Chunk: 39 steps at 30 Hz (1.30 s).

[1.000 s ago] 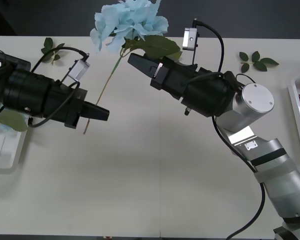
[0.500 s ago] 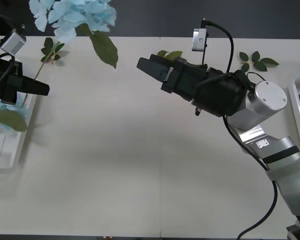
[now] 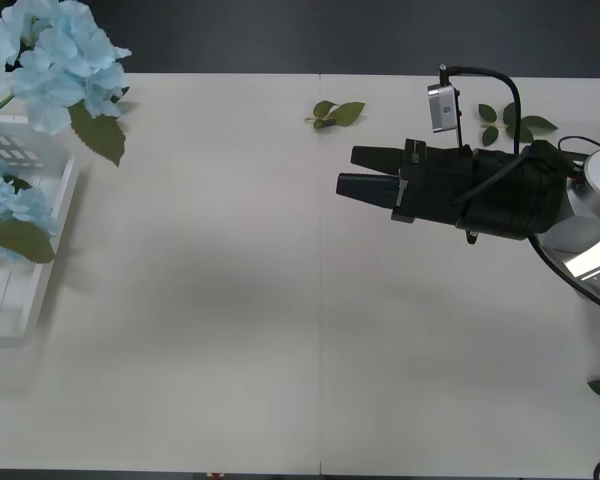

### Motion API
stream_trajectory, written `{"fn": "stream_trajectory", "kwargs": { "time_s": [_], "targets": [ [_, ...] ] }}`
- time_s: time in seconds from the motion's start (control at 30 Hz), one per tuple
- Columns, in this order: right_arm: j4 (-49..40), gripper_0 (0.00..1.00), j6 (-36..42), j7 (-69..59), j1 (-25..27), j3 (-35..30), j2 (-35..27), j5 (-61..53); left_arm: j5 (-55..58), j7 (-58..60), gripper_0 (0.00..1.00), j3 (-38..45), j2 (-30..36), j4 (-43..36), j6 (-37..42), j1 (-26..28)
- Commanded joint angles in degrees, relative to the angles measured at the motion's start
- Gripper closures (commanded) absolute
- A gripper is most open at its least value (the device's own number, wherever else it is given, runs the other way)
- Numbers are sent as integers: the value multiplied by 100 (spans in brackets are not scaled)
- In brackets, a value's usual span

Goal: Put the red flowers into the right box and the blue flowers into the left box

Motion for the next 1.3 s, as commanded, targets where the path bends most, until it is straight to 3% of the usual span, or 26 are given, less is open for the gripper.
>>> {"fn": "stream_trajectory", "kwargs": {
  "time_s": [0.03, 0.47, 0.73, 1.3],
  "targets": [
    [-451, 0, -176, 315, -65, 298, -381, -264, -351, 156, 100, 228, 532, -125, -360, 495],
    [-539, 0, 263, 667, -65, 342, -469, -449, -1045, 824, 100, 404, 682, -108, -1732, 1620],
    [-530, 0, 369, 728, -65, 342, -442, -449, -1792, 1501, 100, 255, 673, -20, -2241, 1655],
    [-539, 0, 395, 711, -65, 342, -442, -449, -3111, 1791, 100, -642, 682, 1263, -3226, 1066]
  ]
}}
